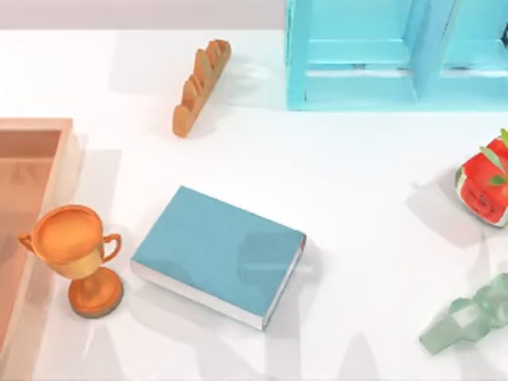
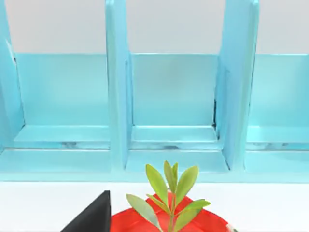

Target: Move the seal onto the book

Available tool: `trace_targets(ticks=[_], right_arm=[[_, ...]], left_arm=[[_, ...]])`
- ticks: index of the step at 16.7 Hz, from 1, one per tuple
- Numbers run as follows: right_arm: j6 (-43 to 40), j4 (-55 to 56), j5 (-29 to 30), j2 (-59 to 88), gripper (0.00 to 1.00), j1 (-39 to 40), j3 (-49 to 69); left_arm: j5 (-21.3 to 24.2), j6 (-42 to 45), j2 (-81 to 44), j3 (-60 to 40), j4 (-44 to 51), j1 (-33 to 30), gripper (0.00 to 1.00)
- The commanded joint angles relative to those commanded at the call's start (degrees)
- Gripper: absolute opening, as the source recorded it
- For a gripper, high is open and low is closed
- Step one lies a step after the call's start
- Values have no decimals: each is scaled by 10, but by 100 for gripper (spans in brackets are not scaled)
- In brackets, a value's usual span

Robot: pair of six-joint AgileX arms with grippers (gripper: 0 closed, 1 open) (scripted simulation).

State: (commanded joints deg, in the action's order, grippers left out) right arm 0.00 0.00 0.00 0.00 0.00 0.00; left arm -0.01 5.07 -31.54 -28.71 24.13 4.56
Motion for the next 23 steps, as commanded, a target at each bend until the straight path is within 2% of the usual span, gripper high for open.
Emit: trace_targets(ticks=[8,13,17,23], right_arm=[[0,0,0,0,100,0,0],[0,0,0,0,100,0,0],[0,0,0,0,100,0,0],[0,0,0,0,100,0,0]], left_arm=[[0,67,-443,-390,317,61,100],[0,99,-660,-578,467,90,100],[-1,112,-745,-650,528,103,100],[-1,112,-751,-655,532,101,100]])
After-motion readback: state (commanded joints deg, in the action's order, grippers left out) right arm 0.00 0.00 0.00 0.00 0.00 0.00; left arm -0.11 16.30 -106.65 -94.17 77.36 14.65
